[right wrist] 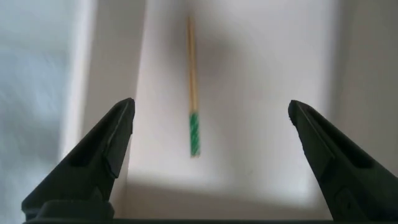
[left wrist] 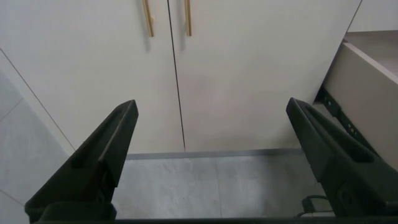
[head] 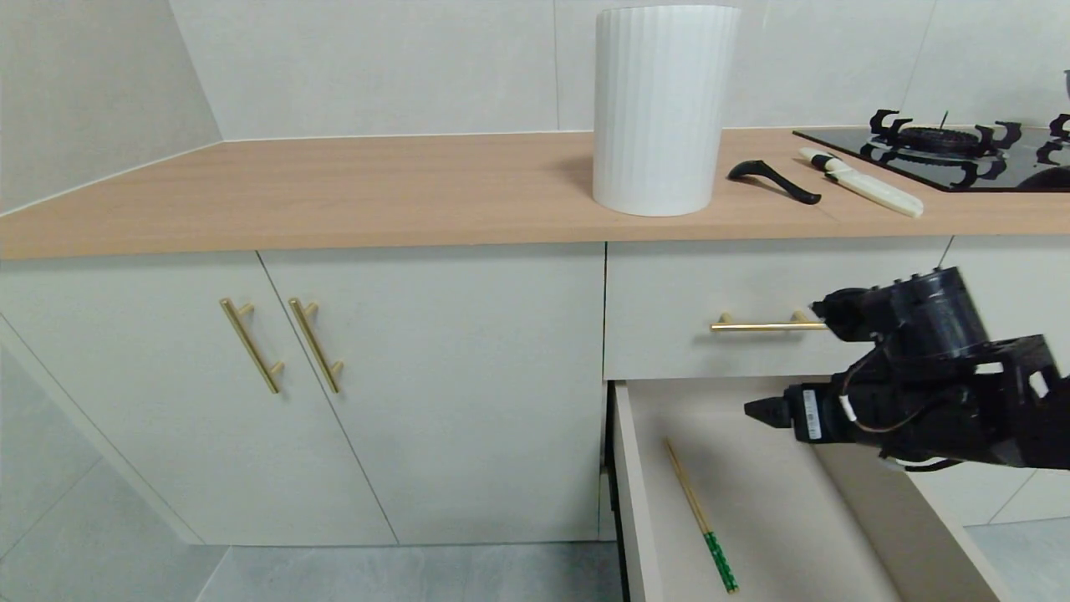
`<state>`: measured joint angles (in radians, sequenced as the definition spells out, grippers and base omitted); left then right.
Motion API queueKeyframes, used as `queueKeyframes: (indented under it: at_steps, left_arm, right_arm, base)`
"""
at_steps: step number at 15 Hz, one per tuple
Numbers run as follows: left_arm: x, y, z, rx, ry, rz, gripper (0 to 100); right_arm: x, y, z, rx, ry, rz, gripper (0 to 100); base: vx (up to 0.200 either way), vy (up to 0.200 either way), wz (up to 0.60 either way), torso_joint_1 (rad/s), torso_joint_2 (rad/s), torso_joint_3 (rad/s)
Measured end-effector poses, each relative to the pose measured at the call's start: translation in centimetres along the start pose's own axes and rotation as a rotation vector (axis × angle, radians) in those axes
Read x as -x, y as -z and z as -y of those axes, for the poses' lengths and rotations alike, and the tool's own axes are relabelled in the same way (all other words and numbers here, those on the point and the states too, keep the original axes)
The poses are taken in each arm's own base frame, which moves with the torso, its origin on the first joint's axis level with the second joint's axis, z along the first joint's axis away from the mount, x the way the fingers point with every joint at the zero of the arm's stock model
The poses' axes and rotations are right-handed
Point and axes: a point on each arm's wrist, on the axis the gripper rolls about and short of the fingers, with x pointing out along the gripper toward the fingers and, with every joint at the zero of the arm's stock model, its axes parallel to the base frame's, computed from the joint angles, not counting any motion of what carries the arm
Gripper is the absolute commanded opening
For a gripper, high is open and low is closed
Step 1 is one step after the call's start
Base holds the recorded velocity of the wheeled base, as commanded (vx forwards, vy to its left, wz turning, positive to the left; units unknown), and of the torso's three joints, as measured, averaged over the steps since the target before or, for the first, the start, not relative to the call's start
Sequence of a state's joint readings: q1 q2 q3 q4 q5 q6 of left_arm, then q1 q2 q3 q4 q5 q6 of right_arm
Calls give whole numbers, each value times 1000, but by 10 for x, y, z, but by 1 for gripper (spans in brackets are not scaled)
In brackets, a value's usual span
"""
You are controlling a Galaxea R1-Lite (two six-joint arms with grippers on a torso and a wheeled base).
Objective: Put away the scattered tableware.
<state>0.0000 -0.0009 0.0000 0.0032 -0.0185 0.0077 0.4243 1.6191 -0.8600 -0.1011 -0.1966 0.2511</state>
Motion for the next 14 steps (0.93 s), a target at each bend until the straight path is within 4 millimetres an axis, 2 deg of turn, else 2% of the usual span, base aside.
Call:
queueKeyframes:
  at_steps: [3, 5, 11, 14]
  left_arm:
    - [0, 0, 0, 0, 1, 0, 100]
    - [0, 0, 0, 0, 0, 0, 100]
    - [0, 0, 0, 0, 0, 0, 100]
    - [0, 0, 0, 0, 0, 0, 100]
  right_arm:
    - [33, -16, 18, -4, 21, 116, 100]
    - [44, -19, 22, -12, 22, 154, 100]
    - [52, -21, 24, -18, 22, 181, 100]
    - [54, -21, 24, -18, 21, 189, 100]
  base:
    - [0, 0, 0, 0, 0, 0]
    - [0, 0, 0, 0, 0, 0]
    - [0, 0, 0, 3, -14, -4]
    - [0, 0, 0, 66, -240, -245]
